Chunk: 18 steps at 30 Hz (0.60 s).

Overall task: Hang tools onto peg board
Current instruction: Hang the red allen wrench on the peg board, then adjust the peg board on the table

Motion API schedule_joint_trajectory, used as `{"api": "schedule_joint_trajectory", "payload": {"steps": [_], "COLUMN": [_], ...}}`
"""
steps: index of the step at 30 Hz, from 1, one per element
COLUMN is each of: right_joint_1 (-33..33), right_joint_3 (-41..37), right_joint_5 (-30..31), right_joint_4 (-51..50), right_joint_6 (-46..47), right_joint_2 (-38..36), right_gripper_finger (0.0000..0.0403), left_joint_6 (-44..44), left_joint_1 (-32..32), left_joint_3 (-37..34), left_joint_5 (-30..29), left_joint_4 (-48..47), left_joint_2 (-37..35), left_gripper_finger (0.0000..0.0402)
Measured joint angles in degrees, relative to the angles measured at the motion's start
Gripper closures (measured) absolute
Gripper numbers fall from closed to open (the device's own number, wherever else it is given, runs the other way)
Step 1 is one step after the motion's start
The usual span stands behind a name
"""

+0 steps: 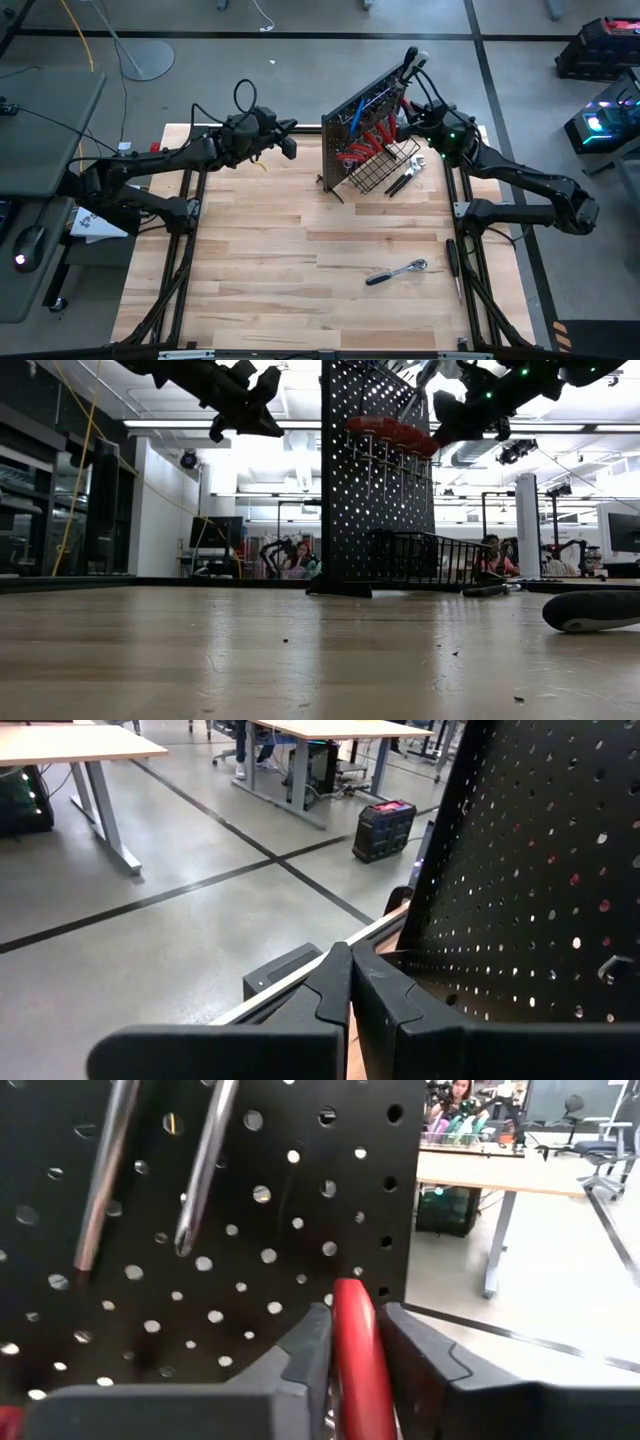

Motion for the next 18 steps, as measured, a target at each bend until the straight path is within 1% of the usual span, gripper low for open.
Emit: {"api": "schedule_joint_trajectory", "payload": {"steps": [7,11,14,18], "right_joint_1": [0.00,0.00,0.00,0.00], "right_joint_3": [0.00,1.47,4.41,9.37], "right_joint_5": [0.24,0.67,1.36,1.54], "right_joint_4": [-2.58,-8.51,-15.52,-26.44], "right_joint_6": [2.00,2.43,1.87,0.65], "right_joint_2": [-2.53,-5.11,-7.43,-9.60], "right_gripper_finger": [0.0259,0.0228,0.0219,0.0221], "left_joint_6": [0.02,0.81,1.90,1.07], "left_joint_1": [0.00,0.00,0.00,0.11], "left_joint_3": [0.00,0.00,0.00,0.00], "left_joint_5": [-0.03,-1.59,-3.00,-2.99], "left_joint_4": [-0.05,-0.04,-0.13,-1.77], "left_joint_2": [0.00,0.00,0.00,-0.02], "left_gripper_finger": [0.0401,0.0401,0.0401,0.0401]}}
